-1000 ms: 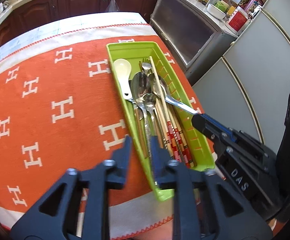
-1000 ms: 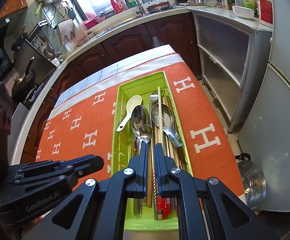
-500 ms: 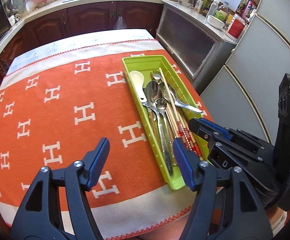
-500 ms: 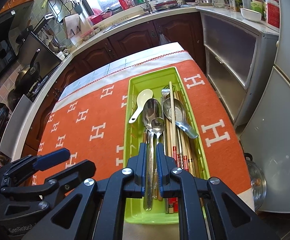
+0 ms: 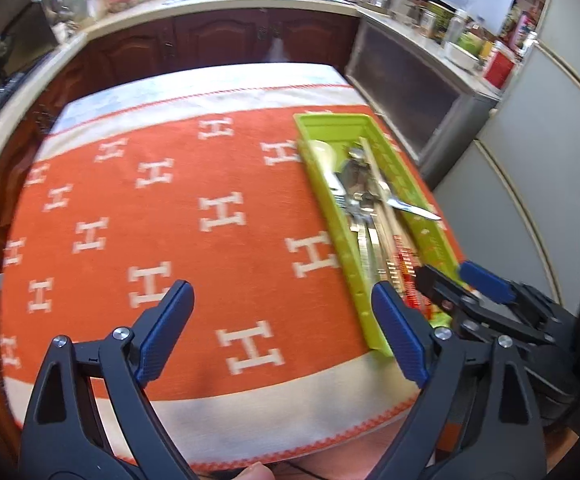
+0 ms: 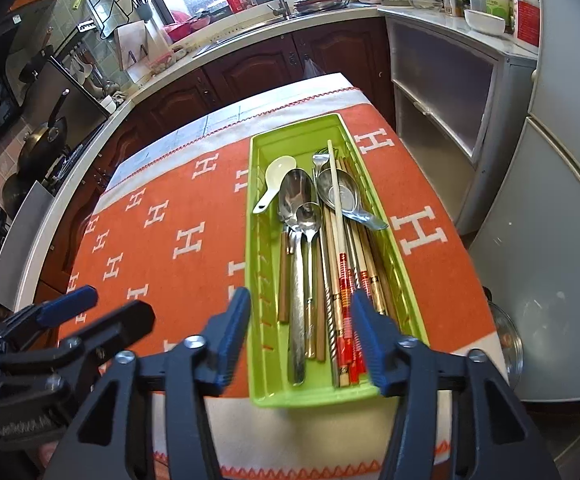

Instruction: Organize utensils

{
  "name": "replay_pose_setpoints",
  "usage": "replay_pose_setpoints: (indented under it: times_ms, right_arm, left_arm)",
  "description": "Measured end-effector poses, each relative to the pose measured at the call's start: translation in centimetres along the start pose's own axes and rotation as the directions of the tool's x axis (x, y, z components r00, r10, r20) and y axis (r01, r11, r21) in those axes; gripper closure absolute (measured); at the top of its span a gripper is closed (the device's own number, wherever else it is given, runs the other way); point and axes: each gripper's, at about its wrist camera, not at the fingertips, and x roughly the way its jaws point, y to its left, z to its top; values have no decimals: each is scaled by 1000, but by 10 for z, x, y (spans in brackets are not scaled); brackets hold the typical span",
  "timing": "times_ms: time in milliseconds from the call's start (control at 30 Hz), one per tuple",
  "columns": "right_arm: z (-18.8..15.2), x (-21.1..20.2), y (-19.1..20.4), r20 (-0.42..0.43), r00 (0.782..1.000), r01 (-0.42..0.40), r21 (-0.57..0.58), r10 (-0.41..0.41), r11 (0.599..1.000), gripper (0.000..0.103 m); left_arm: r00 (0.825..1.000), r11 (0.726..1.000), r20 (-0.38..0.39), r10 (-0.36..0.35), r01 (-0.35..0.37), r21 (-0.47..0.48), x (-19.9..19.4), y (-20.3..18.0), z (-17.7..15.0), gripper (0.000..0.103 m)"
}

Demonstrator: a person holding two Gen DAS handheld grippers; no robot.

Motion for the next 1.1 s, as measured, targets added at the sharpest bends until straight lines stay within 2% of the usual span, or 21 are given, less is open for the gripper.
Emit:
replay_pose_setpoints:
  times_ms: [33, 267, 500, 733, 900, 1100]
  right_arm:
    - [-2, -5, 3, 3, 1000, 2, 3, -2, 1000, 35]
    - [-3, -35, 33, 28, 1000, -8, -38, 9, 999, 27]
    - [4, -76, 83, 96, 993, -63, -113, 74, 992, 17]
    - [7, -110, 133, 180, 978, -69, -189, 104, 980, 14]
    - [6, -118, 152, 192, 975, -75, -213, 117, 974, 13]
    - [11, -114, 157, 185, 976, -78, -205, 117, 976, 13]
  left_arm:
    - [1000, 1000, 3, 26, -26, -5, -4, 5, -1, 14]
    - [990, 992, 73, 122, -120, -37, -40, 39, -6, 14]
    - [962, 974, 171, 211, -192, -118, -93, 72, -11, 14]
    - [958, 965, 189, 218, -182, -190, -118, 96, -15, 14]
    - [955, 962, 193, 225, -188, -196, -119, 101, -16, 14]
    - [955, 962, 188, 231, -195, -188, -113, 103, -15, 14]
